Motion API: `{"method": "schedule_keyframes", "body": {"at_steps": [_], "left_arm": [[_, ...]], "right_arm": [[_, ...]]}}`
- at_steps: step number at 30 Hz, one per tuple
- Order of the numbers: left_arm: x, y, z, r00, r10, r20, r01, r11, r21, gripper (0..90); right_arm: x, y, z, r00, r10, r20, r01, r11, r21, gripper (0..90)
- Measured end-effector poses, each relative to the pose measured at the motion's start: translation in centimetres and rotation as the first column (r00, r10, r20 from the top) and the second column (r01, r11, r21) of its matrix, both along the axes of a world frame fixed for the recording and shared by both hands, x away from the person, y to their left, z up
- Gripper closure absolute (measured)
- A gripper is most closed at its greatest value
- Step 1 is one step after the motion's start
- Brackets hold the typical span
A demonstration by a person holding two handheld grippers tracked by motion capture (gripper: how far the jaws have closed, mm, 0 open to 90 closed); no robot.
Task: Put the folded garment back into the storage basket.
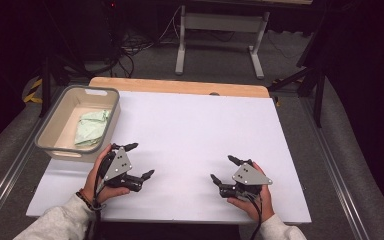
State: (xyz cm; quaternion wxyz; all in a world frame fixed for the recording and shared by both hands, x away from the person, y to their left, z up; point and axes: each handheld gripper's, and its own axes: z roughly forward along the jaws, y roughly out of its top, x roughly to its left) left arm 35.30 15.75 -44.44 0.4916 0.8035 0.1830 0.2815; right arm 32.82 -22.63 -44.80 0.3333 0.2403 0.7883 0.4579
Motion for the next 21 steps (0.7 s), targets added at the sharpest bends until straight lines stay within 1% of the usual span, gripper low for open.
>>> {"method": "schedule_keyframes", "body": {"at_steps": [1,3,8,11,14,15,21], "left_arm": [[-0.1,0.1,-0.2,0.9999,-0.004,-0.012,0.004,1.0,-0.001,5.5],[-0.2,0.1,-0.4,0.9999,0.001,-0.011,-0.001,1.0,0.001,5.6],[-0.4,0.6,-0.9,0.9996,0.005,-0.027,-0.005,1.0,0.002,5.5],[-0.5,0.8,-1.1,0.9996,0.013,-0.026,-0.013,0.9999,0.005,5.4],[-0.6,1.1,-1.4,0.9993,0.021,-0.032,-0.021,0.9998,0.002,5.3],[-0.6,1.2,-1.5,0.999,0.023,-0.039,-0.023,0.9997,-0.003,5.3],[-0.9,1.7,-2.2,0.9979,0.038,-0.053,-0.038,0.9992,0.013,4.9]], "right_arm": [[0.0,0.1,0.0,1.0,0.002,0.004,-0.002,1.0,-0.006,19.1],[-0.1,0.1,0.0,1.0,0.0,0.006,0.0,1.0,-0.005,19.1],[0.0,0.0,-0.1,1.0,-0.007,0.001,0.007,1.0,0.004,19.2],[0.0,0.1,-0.2,1.0,-0.004,0.0,0.004,1.0,-0.003,19.1],[0.0,0.1,-0.2,1.0,-0.005,-0.001,0.005,1.0,-0.002,19.2],[0.0,0.1,-0.2,1.0,-0.005,-0.002,0.005,1.0,-0.001,19.2],[0.0,0.3,-0.4,1.0,0.001,-0.008,-0.001,1.0,-0.007,19.2]]}}
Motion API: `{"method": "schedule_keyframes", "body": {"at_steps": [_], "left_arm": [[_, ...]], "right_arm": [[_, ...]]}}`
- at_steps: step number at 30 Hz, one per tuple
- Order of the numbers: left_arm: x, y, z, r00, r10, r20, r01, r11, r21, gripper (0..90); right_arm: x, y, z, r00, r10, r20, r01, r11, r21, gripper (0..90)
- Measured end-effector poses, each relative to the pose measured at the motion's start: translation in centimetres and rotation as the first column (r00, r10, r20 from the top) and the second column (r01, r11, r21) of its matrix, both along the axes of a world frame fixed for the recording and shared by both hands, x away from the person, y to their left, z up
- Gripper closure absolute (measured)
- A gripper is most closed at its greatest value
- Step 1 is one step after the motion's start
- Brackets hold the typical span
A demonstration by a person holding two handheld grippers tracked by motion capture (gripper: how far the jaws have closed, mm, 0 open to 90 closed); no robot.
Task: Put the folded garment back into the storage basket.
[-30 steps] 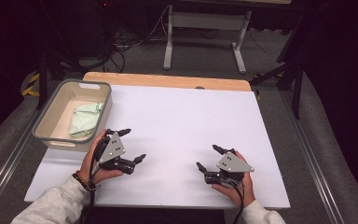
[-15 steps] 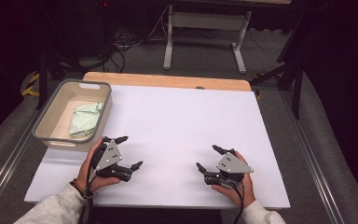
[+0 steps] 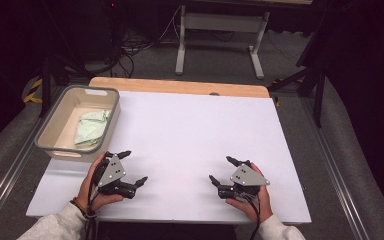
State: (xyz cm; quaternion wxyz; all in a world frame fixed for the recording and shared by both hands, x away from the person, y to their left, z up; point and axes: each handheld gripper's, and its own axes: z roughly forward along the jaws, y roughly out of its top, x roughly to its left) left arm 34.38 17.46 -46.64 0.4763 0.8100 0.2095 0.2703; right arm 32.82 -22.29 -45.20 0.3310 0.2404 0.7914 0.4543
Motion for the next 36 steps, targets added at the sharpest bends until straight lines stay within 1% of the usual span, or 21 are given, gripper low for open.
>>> {"method": "schedule_keyframes", "body": {"at_steps": [4,7,9,15,17,21,23,24,26,27,28,31,36], "left_arm": [[-0.3,1.0,-0.3,0.9998,0.02,-0.006,-0.02,0.9997,0.016,4.5],[-0.3,1.4,-0.4,0.9996,0.022,-0.017,-0.022,0.9997,0.012,4.1],[-0.3,1.6,-0.5,0.9991,0.034,-0.027,-0.033,0.9994,0.009,4.0],[-0.3,1.5,-0.7,0.9987,0.038,-0.033,-0.037,0.9992,0.015,4.0],[-0.4,1.3,-0.7,0.9988,0.04,-0.029,-0.039,0.999,0.022,4.0],[-0.4,1.1,-0.5,0.9993,0.03,-0.023,-0.029,0.9995,0.013,4.0],[-0.4,1.0,-0.6,0.9995,0.025,-0.021,-0.025,0.9996,0.016,4.0],[-0.4,1.1,-0.6,0.9995,0.019,-0.027,-0.019,0.9998,0.009,4.0],[-0.5,1.1,-0.6,0.9995,0.018,-0.025,-0.018,0.9998,0.012,4.0],[-0.4,1.1,-0.6,0.9995,0.017,-0.028,-0.016,0.9998,0.01,4.0],[-0.4,1.2,-0.7,0.9994,0.017,-0.031,-0.017,0.9999,0.004,4.0],[-0.4,1.2,-0.5,0.9996,0.016,-0.023,-0.016,0.9999,0.005,4.0],[-0.5,1.2,-0.4,0.9998,0.015,-0.013,-0.015,0.9999,0.002,4.1]], "right_arm": [[-0.1,0.0,-0.1,1.0,0.002,-0.004,-0.002,1.0,-0.006,19.3],[-0.2,-0.1,-0.2,1.0,-0.001,-0.006,0.001,1.0,-0.003,19.2],[-0.2,-0.2,-0.3,0.9999,-0.005,-0.01,0.005,1.0,0.0,19.3],[-0.3,-0.3,-0.3,1.0,0.002,-0.009,-0.002,1.0,-0.002,19.2],[-0.3,-0.3,-0.3,1.0,-0.001,-0.007,0.001,1.0,0.001,19.2],[-0.7,-0.6,-0.2,1.0,-0.006,-0.006,0.006,1.0,0.003,19.2],[-0.7,-0.5,-0.2,1.0,-0.006,-0.004,0.006,1.0,0.003,19.2],[-0.7,-0.5,-0.2,1.0,-0.009,-0.003,0.009,1.0,0.001,19.2],[-0.7,-0.4,-0.2,1.0,-0.008,-0.004,0.008,1.0,0.0,19.3],[-0.7,-0.3,-0.2,1.0,-0.01,-0.001,0.01,0.9999,-0.008,19.3],[-0.7,-0.4,-0.1,0.9999,-0.012,-0.001,0.012,0.9999,-0.006,19.2],[-0.7,-0.4,-0.1,0.9998,-0.018,0.001,0.018,0.9998,-0.003,19.2],[-0.8,-0.4,-0.2,0.9999,-0.012,-0.001,0.012,0.9999,-0.006,19.3]]}}
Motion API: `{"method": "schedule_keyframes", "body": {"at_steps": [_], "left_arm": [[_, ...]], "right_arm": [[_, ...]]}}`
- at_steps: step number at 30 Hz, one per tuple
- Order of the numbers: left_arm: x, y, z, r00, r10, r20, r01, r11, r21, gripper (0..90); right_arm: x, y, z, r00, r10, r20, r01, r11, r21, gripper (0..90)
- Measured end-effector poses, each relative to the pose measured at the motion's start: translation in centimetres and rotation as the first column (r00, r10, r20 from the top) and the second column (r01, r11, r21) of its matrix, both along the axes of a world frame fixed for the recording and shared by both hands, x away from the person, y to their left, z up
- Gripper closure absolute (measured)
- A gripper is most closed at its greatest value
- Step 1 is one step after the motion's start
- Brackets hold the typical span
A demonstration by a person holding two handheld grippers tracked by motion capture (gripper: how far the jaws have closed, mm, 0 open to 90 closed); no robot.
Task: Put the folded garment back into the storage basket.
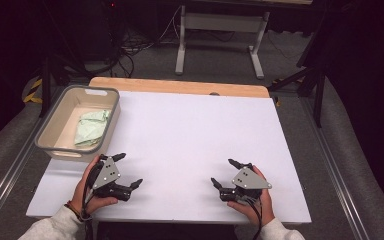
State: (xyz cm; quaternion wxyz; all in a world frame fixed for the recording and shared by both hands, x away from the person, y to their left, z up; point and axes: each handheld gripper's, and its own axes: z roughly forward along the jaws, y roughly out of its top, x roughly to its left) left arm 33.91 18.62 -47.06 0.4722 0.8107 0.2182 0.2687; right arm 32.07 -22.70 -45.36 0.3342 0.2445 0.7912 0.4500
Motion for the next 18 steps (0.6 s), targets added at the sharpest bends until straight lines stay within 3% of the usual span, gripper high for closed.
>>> {"method": "schedule_keyframes", "body": {"at_steps": [18], "left_arm": [[0.23,-0.26,-0.16,0.9998,-0.013,-0.014,0.013,0.9999,0.002,4.1]], "right_arm": [[-0.02,-0.07,0.0,1.0,-0.006,0.001,0.006,1.0,-0.004,19.3]]}}
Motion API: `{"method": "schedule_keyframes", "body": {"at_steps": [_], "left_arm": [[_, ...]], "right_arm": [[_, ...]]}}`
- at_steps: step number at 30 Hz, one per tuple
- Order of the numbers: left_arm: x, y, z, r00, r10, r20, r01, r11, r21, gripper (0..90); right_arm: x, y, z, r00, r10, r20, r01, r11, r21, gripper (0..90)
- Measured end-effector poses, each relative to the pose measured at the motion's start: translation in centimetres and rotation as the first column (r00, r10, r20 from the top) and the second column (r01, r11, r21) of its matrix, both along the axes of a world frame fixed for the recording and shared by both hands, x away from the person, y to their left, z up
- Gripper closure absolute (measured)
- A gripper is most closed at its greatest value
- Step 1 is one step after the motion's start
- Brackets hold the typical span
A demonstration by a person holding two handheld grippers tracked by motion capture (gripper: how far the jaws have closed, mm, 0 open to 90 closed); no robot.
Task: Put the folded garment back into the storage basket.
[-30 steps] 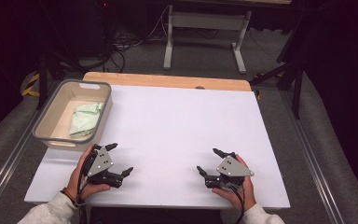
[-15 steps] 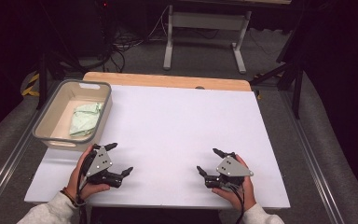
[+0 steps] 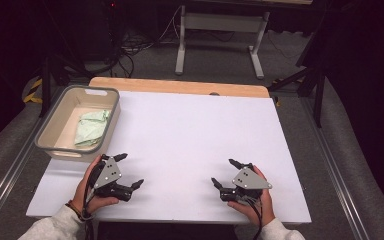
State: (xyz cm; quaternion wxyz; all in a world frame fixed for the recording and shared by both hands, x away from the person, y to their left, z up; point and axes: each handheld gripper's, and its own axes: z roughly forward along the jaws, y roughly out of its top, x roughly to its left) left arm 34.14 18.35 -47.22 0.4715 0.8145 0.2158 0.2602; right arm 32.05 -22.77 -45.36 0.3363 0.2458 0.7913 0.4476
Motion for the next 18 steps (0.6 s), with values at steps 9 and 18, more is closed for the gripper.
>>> {"method": "schedule_keyframes", "body": {"at_steps": [9,18], "left_arm": [[0.19,-0.1,-0.02,0.9999,-0.008,-0.008,0.008,1.0,-0.006,3.9],[0.32,-0.02,0.05,0.9998,-0.006,-0.021,0.006,0.9997,-0.023,4.0]], "right_arm": [[-0.05,-0.13,-0.12,1.0,-0.008,-0.004,0.008,1.0,0.001,19.2],[0.06,-0.29,-0.23,0.9999,-0.013,-0.011,0.013,0.9999,0.002,19.2]]}}
